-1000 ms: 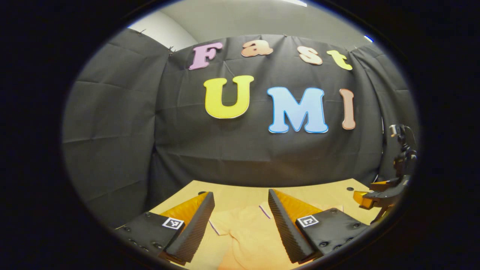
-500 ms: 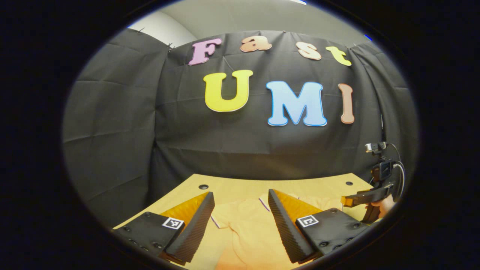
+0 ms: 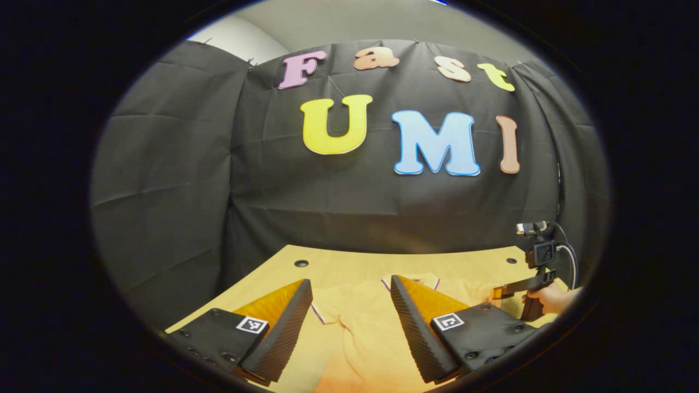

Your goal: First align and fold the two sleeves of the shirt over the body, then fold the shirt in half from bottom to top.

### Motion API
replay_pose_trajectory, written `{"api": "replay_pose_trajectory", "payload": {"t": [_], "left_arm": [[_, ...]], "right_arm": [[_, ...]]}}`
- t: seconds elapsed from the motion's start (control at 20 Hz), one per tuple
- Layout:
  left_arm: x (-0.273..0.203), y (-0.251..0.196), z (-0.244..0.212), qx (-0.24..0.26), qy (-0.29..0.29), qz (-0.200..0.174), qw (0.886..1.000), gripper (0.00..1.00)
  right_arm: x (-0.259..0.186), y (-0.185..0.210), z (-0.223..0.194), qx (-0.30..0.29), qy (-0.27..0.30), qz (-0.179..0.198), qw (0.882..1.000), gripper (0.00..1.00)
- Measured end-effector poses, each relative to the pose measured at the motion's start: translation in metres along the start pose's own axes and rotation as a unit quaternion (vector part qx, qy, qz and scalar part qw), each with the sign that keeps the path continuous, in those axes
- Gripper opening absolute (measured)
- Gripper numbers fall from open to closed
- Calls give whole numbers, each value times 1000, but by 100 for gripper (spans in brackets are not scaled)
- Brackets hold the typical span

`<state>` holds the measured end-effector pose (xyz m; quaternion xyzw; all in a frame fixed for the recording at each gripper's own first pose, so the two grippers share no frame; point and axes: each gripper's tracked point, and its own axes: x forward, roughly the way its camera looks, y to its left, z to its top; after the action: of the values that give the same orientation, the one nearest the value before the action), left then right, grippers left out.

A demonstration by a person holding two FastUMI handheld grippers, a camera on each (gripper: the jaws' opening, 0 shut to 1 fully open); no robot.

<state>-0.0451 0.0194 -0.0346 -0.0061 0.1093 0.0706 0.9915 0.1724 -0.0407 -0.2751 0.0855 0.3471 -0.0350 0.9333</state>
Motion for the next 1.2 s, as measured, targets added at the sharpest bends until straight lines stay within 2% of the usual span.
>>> {"api": "replay_pose_trajectory", "payload": {"t": [0.2,0.4,0.5,0.55,0.6,0.65,0.75,0.9,1.1,1.15,1.2], "left_arm": [[-3,0,-3,-3,7,1,1000,95],[-6,1,-5,-6,12,7,1000,95],[-7,2,-5,-8,13,10,1000,95],[-6,2,-5,-9,13,12,1000,95],[-7,2,-5,-10,13,13,1000,95],[-7,2,-5,-10,14,14,1000,95],[-7,3,-5,-10,14,16,1000,95],[-10,4,-6,-10,14,16,1000,95],[-16,2,-11,-16,18,12,1000,95],[-14,1,-10,-17,18,10,1000,95],[-16,0,-10,-17,18,9,1000,95]], "right_arm": [[9,2,-8,12,22,14,1000,97],[12,10,-9,18,27,28,999,80],[11,11,-11,16,27,31,999,65],[10,11,-9,16,26,33,999,52],[10,10,-9,17,26,34,999,44],[9,11,-7,21,27,35,999,25],[10,13,-6,17,22,37,999,11],[2,15,5,-9,-1,37,999,11],[-15,34,24,-41,-35,68,996,11],[-17,31,27,-53,-42,56,996,11],[-18,34,32,-59,-52,60,995,5]]}}
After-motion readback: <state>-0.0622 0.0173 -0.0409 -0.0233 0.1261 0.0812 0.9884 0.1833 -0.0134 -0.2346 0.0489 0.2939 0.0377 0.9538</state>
